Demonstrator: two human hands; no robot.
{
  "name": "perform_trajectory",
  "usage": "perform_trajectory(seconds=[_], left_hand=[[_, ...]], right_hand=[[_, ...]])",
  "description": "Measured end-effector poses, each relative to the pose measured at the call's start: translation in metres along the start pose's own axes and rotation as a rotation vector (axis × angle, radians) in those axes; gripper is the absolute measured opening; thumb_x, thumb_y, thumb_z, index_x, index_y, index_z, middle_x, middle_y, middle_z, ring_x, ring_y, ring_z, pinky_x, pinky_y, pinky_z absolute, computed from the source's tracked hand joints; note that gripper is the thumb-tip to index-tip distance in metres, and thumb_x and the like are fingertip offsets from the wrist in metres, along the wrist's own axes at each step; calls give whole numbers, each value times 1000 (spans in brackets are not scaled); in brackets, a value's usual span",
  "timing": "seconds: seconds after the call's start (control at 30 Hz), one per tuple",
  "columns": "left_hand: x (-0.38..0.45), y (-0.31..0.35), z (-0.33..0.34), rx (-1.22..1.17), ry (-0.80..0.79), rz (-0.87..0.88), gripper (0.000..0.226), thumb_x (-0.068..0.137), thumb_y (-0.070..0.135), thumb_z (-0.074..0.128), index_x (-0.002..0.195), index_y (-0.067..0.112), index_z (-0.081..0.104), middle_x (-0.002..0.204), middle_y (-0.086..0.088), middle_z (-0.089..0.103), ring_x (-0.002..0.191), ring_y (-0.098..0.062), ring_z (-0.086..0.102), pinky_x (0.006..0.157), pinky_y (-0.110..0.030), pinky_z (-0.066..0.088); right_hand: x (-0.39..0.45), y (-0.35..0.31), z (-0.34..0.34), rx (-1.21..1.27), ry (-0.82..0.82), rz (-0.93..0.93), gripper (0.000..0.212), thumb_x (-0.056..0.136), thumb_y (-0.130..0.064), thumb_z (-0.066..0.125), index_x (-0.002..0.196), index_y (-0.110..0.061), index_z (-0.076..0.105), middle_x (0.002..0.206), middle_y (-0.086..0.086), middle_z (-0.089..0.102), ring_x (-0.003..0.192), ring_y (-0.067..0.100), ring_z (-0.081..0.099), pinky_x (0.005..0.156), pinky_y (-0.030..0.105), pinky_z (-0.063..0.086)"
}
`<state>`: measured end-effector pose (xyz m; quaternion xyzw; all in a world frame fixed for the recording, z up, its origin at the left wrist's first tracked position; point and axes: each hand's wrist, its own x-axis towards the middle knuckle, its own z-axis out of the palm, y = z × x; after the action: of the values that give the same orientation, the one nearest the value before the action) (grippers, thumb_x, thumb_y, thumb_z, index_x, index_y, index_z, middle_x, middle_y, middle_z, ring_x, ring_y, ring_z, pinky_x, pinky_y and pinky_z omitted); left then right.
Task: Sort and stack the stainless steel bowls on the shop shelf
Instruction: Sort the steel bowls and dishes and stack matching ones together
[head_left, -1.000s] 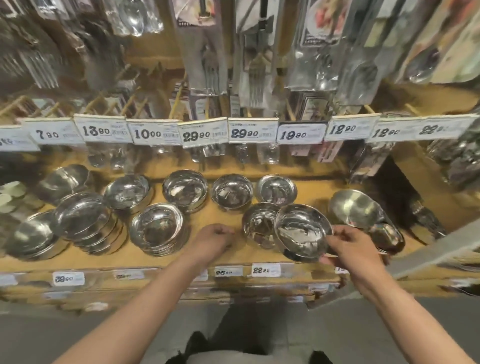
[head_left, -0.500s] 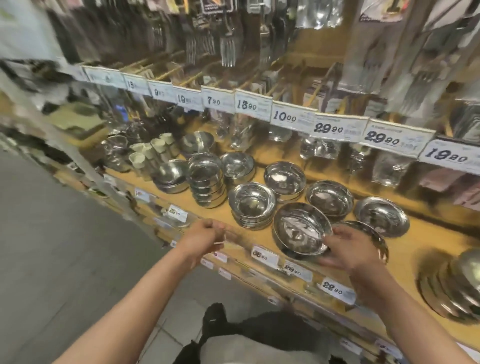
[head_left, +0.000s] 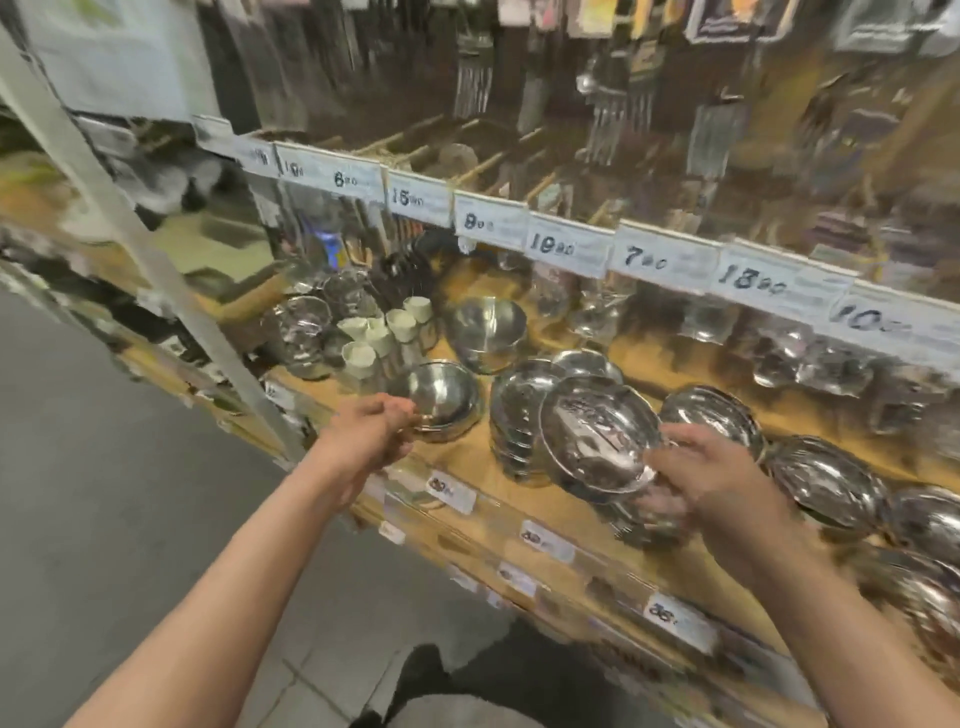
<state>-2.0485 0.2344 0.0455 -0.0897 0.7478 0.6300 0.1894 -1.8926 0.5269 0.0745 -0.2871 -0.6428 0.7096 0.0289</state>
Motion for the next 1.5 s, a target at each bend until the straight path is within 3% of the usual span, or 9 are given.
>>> perform_trajectory(seconds=[0.37,0.5,0.6,0.7,0.83,0.93,1.03,1.23,1.5], left_hand=[[111,8,3,250,-335,-75,13,96,19,61,95,10,70,91,-7,71,82,-23,66,91,-44,59],[112,23,33,235,-470,-64,17,86,28,61,84,15,72,73,-4,67,75,-19,60,79,-46,58],[112,37,47,246,-555,14,22,78,41,63,73,22,72,63,5,67,64,-15,61,65,-32,53],[116,52,54,200,-614,60,42,87,48,64,96,8,71,78,-4,66,73,-21,59,71,-39,52],[117,63,58,228,-715,139,57,92,47,65,111,-6,65,97,-18,68,83,-30,64,93,-47,56],[120,64,59,242,-693,193,24,91,29,71,98,6,71,91,-7,73,81,-21,70,82,-36,63],[125,59,61,271,-645,211,21,89,16,71,95,-3,67,80,-1,66,69,-14,67,70,-38,63],[128,50,67,320,-609,191,13,86,11,71,98,12,64,89,-2,65,75,-17,66,80,-48,63],[128,45,70,319,-568,166,17,87,14,72,101,8,65,91,-3,67,70,-11,69,71,-34,65]], right_hand=[[-4,9,46,122,423,93,22,93,9,60,92,-13,67,74,2,77,67,15,74,52,27,62],[0,3,51,120,484,63,18,92,7,62,97,-8,70,70,-1,76,64,14,72,56,30,64],[16,-8,66,64,463,46,18,93,3,62,102,-9,70,70,4,77,59,22,72,46,31,59],[37,-20,85,35,423,33,19,92,-2,64,99,-16,74,84,14,79,72,35,73,66,41,49],[60,-25,98,28,393,47,15,91,-2,68,94,-15,75,85,8,80,62,20,76,45,24,54],[71,-24,102,-11,389,56,11,92,-1,67,96,-9,74,88,7,79,71,20,77,55,27,61],[80,-16,105,-49,386,70,19,94,-2,65,112,-5,71,106,14,75,85,25,75,70,36,64],[88,-8,103,-154,410,46,32,93,0,66,125,-6,66,99,15,66,74,18,63,55,22,59],[97,-4,99,-302,473,-7,36,93,-4,68,128,-9,68,97,7,73,75,17,67,54,18,55]])
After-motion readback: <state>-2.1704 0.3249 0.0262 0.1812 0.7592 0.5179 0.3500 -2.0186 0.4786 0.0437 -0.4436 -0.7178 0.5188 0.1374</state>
